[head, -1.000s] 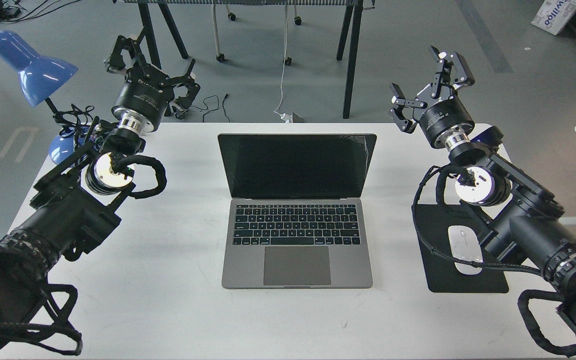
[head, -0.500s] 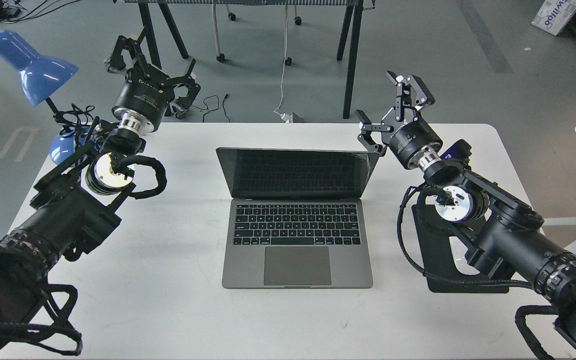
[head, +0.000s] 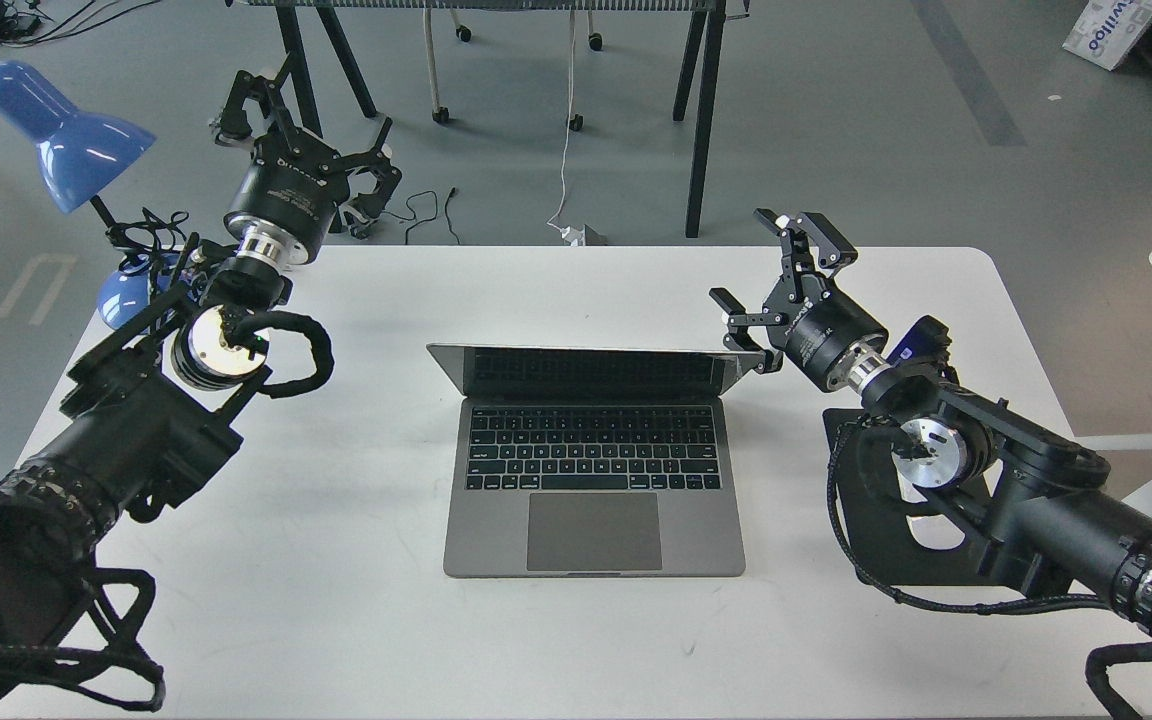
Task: Close notebook with right arm
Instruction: 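Push the laptop screen down and away with the right gripper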
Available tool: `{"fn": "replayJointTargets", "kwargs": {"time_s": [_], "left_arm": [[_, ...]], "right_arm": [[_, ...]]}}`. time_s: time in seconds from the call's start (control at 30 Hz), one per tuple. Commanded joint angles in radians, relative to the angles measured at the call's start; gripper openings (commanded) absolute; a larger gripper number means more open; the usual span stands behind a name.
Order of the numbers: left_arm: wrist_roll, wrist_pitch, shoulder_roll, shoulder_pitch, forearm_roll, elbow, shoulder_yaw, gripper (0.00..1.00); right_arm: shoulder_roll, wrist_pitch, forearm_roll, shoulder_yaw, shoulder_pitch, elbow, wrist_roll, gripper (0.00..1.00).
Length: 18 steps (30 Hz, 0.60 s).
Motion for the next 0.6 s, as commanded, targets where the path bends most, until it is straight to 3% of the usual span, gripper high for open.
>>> {"fn": "replayJointTargets", "kwargs": {"time_s": [0.0, 0.57], "left_arm": [[0.0, 0.0, 0.0, 0.0, 0.0, 0.0, 0.0, 1.0], [0.0, 0.002, 0.0, 0.0, 0.0, 0.0, 0.0, 1.0]], "right_arm": [[-0.006, 0.0, -0.001, -0.051, 0.0, 0.022, 0.002, 1.0], [-0.009, -0.003, -0.159, -0.207, -0.012, 0.019, 0.002, 1.0]]}}
